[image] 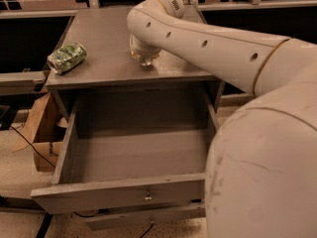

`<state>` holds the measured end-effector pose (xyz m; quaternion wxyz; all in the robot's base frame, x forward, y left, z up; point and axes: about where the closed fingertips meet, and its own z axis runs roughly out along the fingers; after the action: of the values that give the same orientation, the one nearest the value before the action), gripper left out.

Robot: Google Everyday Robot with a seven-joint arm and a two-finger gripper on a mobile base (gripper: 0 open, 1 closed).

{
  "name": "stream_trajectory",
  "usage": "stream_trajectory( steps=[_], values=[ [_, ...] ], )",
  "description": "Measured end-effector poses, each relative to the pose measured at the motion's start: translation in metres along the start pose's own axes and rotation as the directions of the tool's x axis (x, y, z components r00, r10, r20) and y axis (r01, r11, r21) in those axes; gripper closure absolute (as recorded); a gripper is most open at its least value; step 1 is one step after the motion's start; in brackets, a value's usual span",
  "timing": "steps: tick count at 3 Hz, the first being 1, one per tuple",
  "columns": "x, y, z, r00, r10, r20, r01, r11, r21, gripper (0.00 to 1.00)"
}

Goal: Place redbull can into top drawer

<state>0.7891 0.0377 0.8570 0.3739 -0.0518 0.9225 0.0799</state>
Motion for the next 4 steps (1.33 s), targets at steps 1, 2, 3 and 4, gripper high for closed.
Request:
stream_trajectory(
  steps=[1, 2, 3, 4],
  values=[
    [-0.001, -0.001, -0.041, 0.998, -0.028, 0.061, 0.029, 0.9995, -0.01, 1.0],
    [-0.007, -0.002, -0.083, 0.995, -0.05, 0.088, 0.054, 0.9974, -0.047, 1.0],
    [-0.006, 0.011, -0.109, 0.996, -0.079, 0.036, 0.083, 0.9883, -0.128, 1.0],
    [0.006, 0.017, -0.13, 0.986, -0.146, -0.08, 0.126, 0.9683, -0.216, 1.0]
  ],
)
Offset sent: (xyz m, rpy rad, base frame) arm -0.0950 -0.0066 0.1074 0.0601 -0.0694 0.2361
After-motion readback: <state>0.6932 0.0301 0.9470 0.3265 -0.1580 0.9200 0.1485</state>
